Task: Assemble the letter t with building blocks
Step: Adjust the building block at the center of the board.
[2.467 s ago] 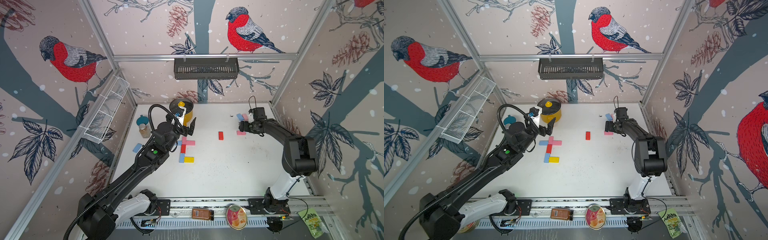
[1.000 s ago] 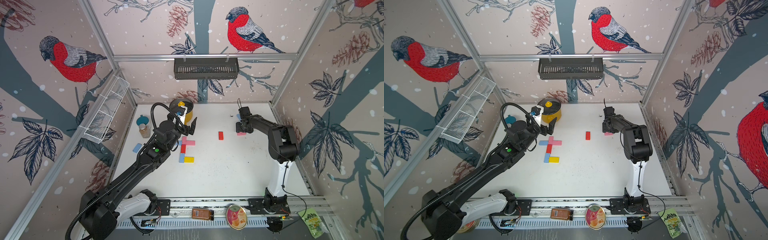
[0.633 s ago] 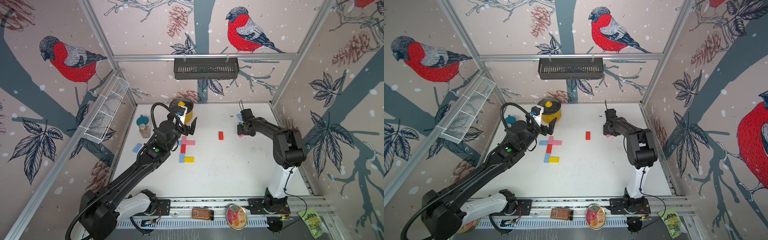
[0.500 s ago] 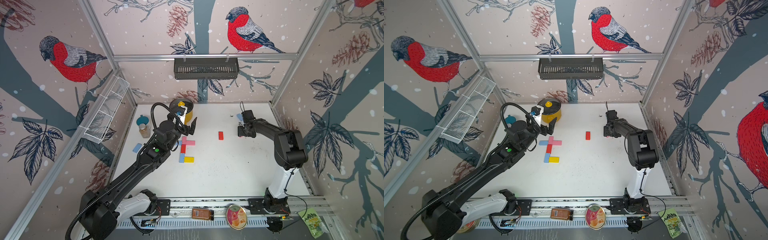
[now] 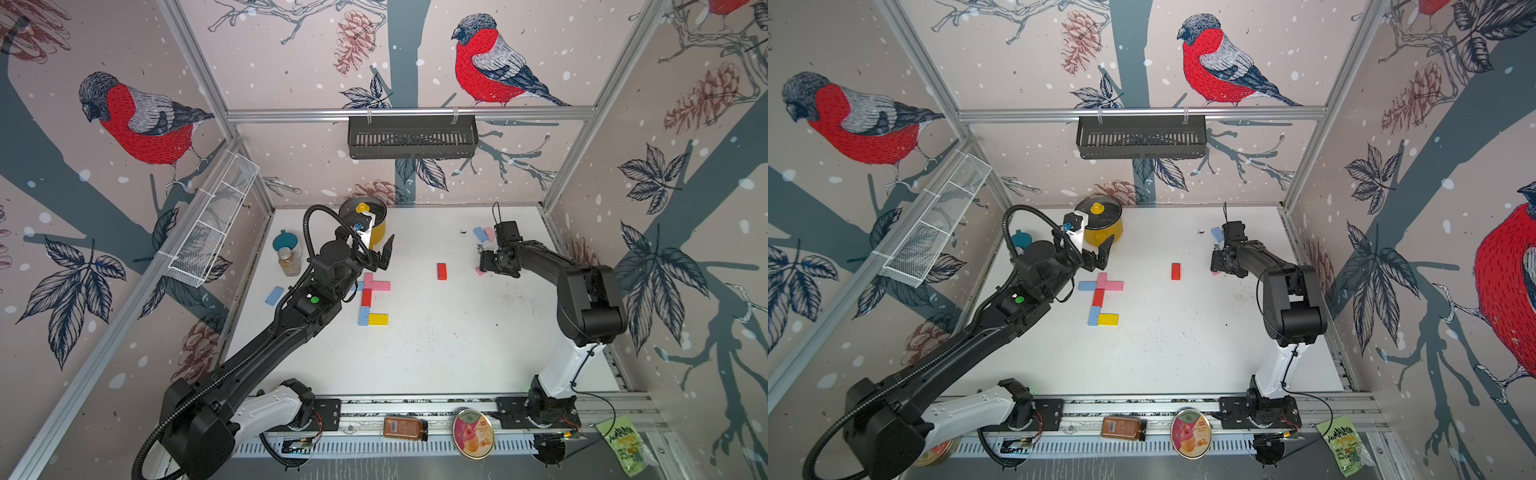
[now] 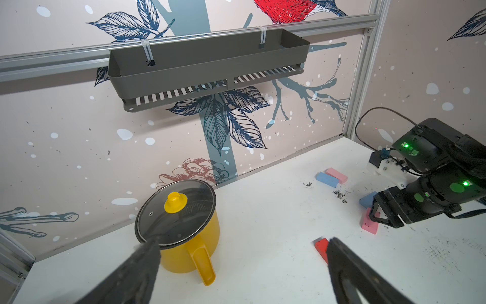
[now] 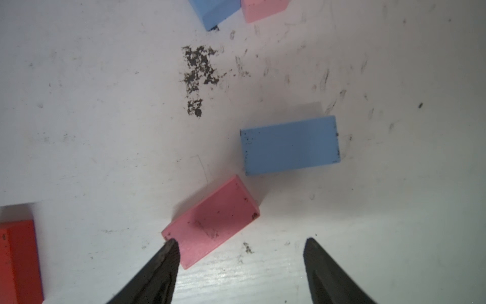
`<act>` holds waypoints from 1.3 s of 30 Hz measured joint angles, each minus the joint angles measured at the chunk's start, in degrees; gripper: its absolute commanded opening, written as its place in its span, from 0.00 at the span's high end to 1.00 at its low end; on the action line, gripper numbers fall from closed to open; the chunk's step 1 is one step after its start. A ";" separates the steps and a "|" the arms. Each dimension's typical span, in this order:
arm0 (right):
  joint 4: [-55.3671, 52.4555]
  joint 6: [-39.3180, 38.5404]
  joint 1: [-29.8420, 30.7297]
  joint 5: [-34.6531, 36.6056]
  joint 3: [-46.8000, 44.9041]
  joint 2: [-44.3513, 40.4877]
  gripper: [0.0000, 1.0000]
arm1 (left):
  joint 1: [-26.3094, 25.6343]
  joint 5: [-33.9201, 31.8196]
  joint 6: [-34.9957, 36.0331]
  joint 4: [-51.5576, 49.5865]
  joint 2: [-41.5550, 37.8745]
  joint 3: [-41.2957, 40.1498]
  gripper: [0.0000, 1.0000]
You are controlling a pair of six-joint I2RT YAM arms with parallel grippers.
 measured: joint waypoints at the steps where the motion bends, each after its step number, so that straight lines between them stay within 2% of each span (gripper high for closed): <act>1: 0.00 0.17 -0.07 -0.42 0.37 0.15 0.19 | 0.00 0.00 0.00 -0.02 0.04 0.02 0.03; 4: 0.33 1.75 -0.39 -1.42 1.60 1.20 0.14 | 0.00 0.00 -0.02 -0.04 0.04 0.17 0.02; 13: 0.04 6.08 -0.46 -0.35 5.01 6.34 0.14 | 0.00 -0.02 -0.02 -0.04 0.04 0.26 0.03; 22: -0.57 6.27 0.57 3.34 4.61 7.23 0.17 | 0.00 -0.24 0.00 -0.04 0.04 0.26 0.02; 25: -0.61 6.21 0.70 4.28 2.75 5.70 0.20 | 0.00 -0.26 0.00 -0.04 0.02 0.26 0.02; 33: -0.15 5.79 -0.28 4.57 -1.73 1.79 0.37 | 0.00 -0.28 0.02 -0.04 0.09 0.26 0.02; 39: 1.42 4.42 -0.96 3.93 -2.10 1.97 0.43 | 0.00 -0.28 0.02 -0.09 0.28 0.26 0.02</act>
